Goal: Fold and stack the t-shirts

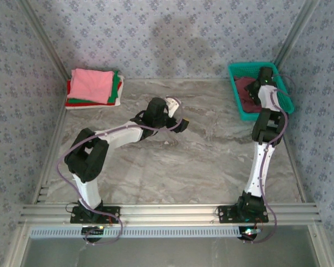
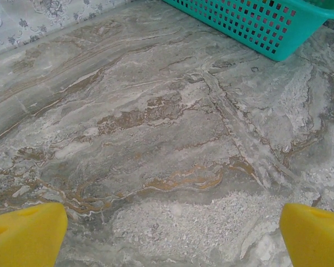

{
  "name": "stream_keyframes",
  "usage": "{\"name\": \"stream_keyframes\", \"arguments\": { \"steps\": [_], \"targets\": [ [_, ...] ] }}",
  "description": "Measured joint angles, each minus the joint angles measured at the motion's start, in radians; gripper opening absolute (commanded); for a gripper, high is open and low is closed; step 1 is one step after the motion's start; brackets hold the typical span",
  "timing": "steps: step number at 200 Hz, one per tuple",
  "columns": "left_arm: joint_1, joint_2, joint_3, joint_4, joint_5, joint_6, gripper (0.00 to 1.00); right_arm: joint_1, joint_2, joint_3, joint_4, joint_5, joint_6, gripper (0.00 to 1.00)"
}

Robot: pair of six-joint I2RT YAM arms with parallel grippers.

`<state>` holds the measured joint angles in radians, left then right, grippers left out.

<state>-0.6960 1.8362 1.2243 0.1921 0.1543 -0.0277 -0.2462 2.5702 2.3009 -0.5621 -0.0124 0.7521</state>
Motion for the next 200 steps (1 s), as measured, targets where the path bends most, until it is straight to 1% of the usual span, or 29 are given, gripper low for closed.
{"name": "stream_keyframes", "arguments": {
  "steps": [21,33,39,43,44,45,46,47,49,53,86,106,127,152,178,200],
  "targets": [
    [0.0,0.0,-0.004,0.001,0.0,0.0,0.98,-0.009,0.023,0.003,0.07,-0.046,0.025,0.33],
    [0.0,0.0,-0.007,0.003,-0.001,0.0,0.98,-0.011,0.043,0.025,0.084,-0.06,0.036,0.29],
    [0.0,0.0,-0.01,0.004,-0.001,-0.002,0.98,-0.011,0.05,0.037,0.088,-0.065,0.038,0.21],
    [0.0,0.0,-0.012,0.005,-0.001,-0.004,0.98,-0.011,0.052,0.043,0.09,-0.068,0.034,0.14],
    [0.0,0.0,-0.012,0.006,-0.001,-0.003,0.98,-0.011,0.053,0.044,0.09,-0.068,0.037,0.14],
    [0.0,0.0,-0.013,0.006,-0.001,-0.005,0.98,-0.011,0.053,0.044,0.091,-0.068,0.04,0.1],
    [0.0,0.0,-0.013,0.006,-0.001,-0.005,0.98,-0.011,0.053,0.045,0.092,-0.07,0.045,0.1],
    [0.0,0.0,-0.013,0.006,-0.001,-0.006,0.98,-0.011,0.054,0.045,0.091,-0.072,0.043,0.07],
    [0.0,0.0,-0.014,0.007,-0.001,-0.008,0.98,-0.011,0.054,0.046,0.092,-0.073,0.036,0.04],
    [0.0,0.0,-0.017,0.009,-0.001,-0.009,0.98,-0.011,0.054,0.047,0.093,-0.076,0.045,0.0],
    [0.0,-0.006,-0.037,0.021,-0.001,-0.031,0.98,-0.01,0.043,0.046,0.098,-0.089,0.048,0.0],
    [0.0,-0.026,-0.048,0.021,-0.001,-0.039,0.98,-0.009,-0.016,0.011,0.099,-0.089,0.045,0.0],
    [0.0,-0.074,-0.057,0.013,-0.005,-0.045,0.98,-0.006,-0.127,-0.027,0.101,-0.089,0.033,0.0],
    [0.0,-0.167,-0.077,0.014,-0.015,-0.046,0.98,0.008,-0.298,-0.063,0.115,-0.082,0.0,0.0],
    [0.0,-0.271,-0.111,0.014,-0.034,-0.052,0.98,0.036,-0.495,-0.135,0.153,-0.069,-0.028,0.0],
    [0.0,-0.354,-0.147,0.013,-0.054,-0.053,0.98,0.07,-0.604,-0.143,0.158,-0.054,-0.083,0.0]
  ]
}}
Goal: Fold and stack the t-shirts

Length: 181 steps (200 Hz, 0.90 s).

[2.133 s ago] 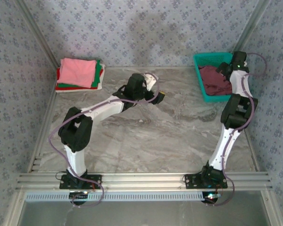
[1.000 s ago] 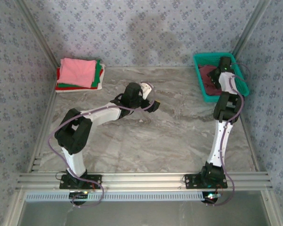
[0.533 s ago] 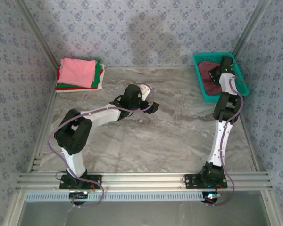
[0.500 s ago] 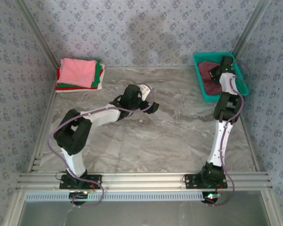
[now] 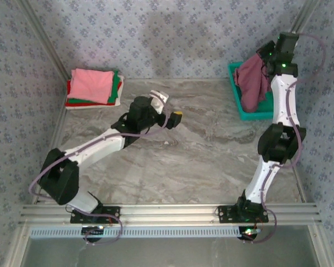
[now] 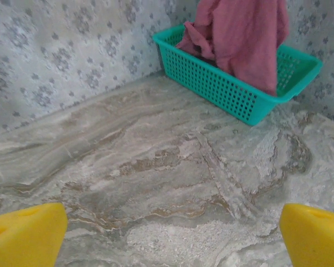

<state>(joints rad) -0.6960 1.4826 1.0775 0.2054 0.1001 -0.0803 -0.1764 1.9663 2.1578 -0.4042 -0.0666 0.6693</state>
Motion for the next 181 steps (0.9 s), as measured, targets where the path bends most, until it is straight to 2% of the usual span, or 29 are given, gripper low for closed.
{"name": "stream_keyframes", "arguments": {
  "steps": [29,76,104,139,147,165,171,181],
  "targets": [
    [0.0,-0.092,-0.033,-0.004,-0.026,0.0,0.98,0.074,-0.058,0.1,-0.047,0.018,-0.124,0.0],
    [0.0,-0.246,-0.104,-0.026,-0.103,0.019,0.98,0.278,-0.087,0.359,-0.176,0.037,-0.35,0.0],
    [0.0,-0.34,-0.156,-0.043,-0.159,0.039,0.98,0.393,-0.171,0.359,-0.203,0.043,-0.425,0.0],
    [0.01,-0.429,-0.204,-0.061,-0.212,0.051,0.98,0.534,-0.286,0.233,-0.15,0.087,-0.48,0.0],
    [0.016,-0.444,-0.217,-0.068,-0.227,0.05,0.98,0.55,-0.307,0.182,-0.13,0.101,-0.479,0.1],
    [0.023,-0.477,-0.271,-0.077,-0.253,0.044,0.98,0.554,-0.388,-0.07,-0.034,0.142,-0.457,0.49],
    [0.026,-0.489,-0.296,-0.078,-0.259,0.041,0.98,0.55,-0.41,-0.163,-0.009,0.157,-0.445,0.54],
    [0.032,-0.512,-0.342,-0.09,-0.263,0.032,0.98,0.541,-0.432,-0.309,0.026,0.178,-0.415,0.56]
  ]
}}
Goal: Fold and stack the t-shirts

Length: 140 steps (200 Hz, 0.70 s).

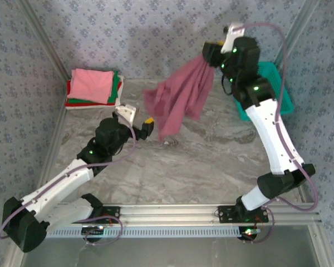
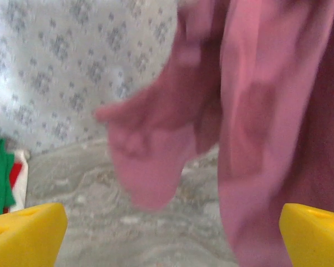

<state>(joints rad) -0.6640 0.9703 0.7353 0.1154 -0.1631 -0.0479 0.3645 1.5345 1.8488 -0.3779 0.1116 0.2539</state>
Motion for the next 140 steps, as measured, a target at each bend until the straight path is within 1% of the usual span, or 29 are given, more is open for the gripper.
{"name": "stream_keyframes", "arguments": {
  "steps": [12,30,50,71,87,100,113,140],
  "targets": [
    [0.008,-0.02,-0.042,-0.029,-0.003,-0.009,0.98,-0.019,-0.004,-0.161,0.009,0.013,0.039,0.57],
    [0.025,-0.026,-0.072,-0.079,0.0,-0.021,0.98,-0.062,0.012,-0.346,-0.012,0.013,0.083,0.59],
    [0.069,-0.007,-0.077,-0.105,0.032,-0.033,0.98,-0.105,0.008,-0.48,-0.035,0.016,0.117,0.59],
    [0.113,0.062,-0.077,-0.108,0.071,-0.056,0.97,-0.125,-0.033,-0.586,-0.021,-0.014,0.156,0.6],
    [0.121,0.131,-0.077,-0.136,0.111,-0.084,0.96,-0.122,-0.066,-0.661,0.014,-0.071,0.189,0.61],
    [0.118,0.157,-0.092,-0.16,0.14,-0.11,0.96,-0.111,-0.08,-0.727,0.042,-0.114,0.205,0.61],
    [0.118,0.146,-0.127,-0.177,0.156,-0.143,0.96,-0.091,-0.084,-0.805,0.071,-0.156,0.22,0.61],
    [0.111,0.074,-0.228,-0.228,0.188,-0.234,0.96,-0.051,-0.084,-0.961,0.11,-0.232,0.259,0.61]
  ]
}}
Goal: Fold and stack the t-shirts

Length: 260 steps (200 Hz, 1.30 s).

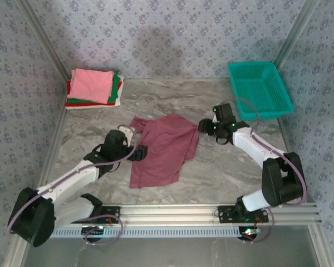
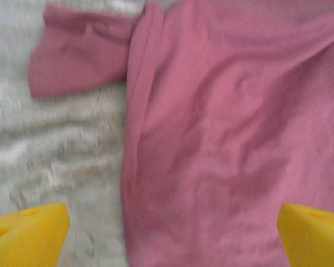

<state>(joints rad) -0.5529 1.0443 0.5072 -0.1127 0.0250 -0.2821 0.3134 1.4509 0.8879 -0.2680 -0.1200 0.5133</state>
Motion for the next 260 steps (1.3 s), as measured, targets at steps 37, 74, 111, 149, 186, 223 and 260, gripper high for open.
{"name": "stream_keyframes", "arguments": {
  "steps": [37,74,111,149,186,223,260],
  "targets": [
    [-0.027,-0.045,-0.08,-0.065,0.02,-0.098,0.93,0.057,-0.008,-0.072,0.041,-0.022,0.019,0.61],
    [-0.05,-0.026,-0.086,-0.068,0.035,-0.185,0.87,0.098,-0.081,-0.076,0.13,-0.027,0.017,0.61],
    [-0.131,0.011,-0.086,-0.087,0.004,-0.305,0.85,0.215,-0.179,-0.093,0.218,0.018,-0.097,0.62],
    [-0.137,-0.009,-0.059,-0.193,-0.092,-0.356,0.94,0.439,-0.233,-0.164,0.355,0.024,-0.299,0.64],
    [0.12,-0.159,-0.011,-0.256,-0.106,-0.356,0.95,0.671,-0.098,-0.164,0.415,0.047,-0.457,0.68],
    [0.414,-0.195,0.006,-0.26,-0.028,-0.355,0.96,0.876,0.21,0.007,0.404,0.102,-0.615,0.72],
    [0.549,-0.182,0.006,-0.261,0.07,-0.355,0.96,0.982,0.386,0.145,0.403,0.12,-0.726,0.76]
  ]
}}
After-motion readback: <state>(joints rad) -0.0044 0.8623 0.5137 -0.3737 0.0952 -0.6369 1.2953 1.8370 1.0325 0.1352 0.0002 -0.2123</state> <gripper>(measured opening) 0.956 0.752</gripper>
